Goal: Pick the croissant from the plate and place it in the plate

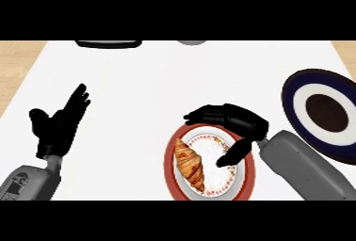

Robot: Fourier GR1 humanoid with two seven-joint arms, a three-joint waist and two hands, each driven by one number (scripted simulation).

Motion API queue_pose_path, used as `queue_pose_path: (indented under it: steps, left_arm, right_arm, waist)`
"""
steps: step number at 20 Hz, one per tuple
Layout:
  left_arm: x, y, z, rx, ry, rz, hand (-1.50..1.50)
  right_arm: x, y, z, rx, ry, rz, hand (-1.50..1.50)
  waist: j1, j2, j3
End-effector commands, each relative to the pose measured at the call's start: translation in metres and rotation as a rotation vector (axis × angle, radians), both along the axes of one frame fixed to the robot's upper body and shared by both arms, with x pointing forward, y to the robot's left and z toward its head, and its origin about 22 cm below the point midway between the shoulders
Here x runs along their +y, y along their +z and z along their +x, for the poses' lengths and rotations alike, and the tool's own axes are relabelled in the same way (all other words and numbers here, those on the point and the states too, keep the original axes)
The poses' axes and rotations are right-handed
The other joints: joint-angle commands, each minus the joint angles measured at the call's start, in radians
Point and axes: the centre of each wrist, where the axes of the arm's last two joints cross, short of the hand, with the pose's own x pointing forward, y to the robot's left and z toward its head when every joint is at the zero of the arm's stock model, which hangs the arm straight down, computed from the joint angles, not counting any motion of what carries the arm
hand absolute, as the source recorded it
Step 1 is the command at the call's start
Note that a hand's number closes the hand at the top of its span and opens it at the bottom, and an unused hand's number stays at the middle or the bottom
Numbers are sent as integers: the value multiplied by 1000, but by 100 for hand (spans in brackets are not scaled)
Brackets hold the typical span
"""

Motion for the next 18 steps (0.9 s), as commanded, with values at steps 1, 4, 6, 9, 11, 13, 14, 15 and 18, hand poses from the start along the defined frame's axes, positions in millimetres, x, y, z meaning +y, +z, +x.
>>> queue_pose_path:
  steps: [1, 4, 6, 9, 11, 13, 14, 15, 18]
  left_arm:
    - [-10, -11, -2, 19, 28, -1, 0]
    - [9, 14, 11, -12, 12, 14, 0]
    - [10, -11, 10, 23, 26, 13, 0]
    - [15, -4, 2, 26, 32, 1, 0]
    - [6, -1, 11, 21, 27, 17, 0]
    - [5, -12, -2, 19, 18, -3, 0]
    - [3, -10, -8, 15, 14, 10, 0]
    - [8, -3, -6, 28, 18, -9, 0]
    - [2, -14, -4, 13, 22, 5, 0]
  right_arm:
    - [1, 2, 12, -58, 84, -143, -150]
    - [1, 5, 14, -110, 71, -216, -150]
    - [19, 10, -5, -113, 79, -240, -150]
    - [18, 37, -11, -130, 96, -305, -150]
    - [45, 35, -26, -130, 103, -380, -150]
    - [58, 22, -17, -121, 80, -462, -150]
    - [54, 28, -16, -132, 89, -492, -150]
    - [64, 28, -24, -136, 85, -534, -150]
    - [75, 22, -25, -225, 81, -592, -150]
  waist:
    - [-14, -4, 0]
    - [-18, -5, 0]
    - [-29, -7, 0]
    - [-30, -10, 0]
    - [-35, -11, -1]
    - [-19, -8, 0]
    - [-18, -9, 0]
    - [-20, -10, 0]
    - [-20, -7, 0]
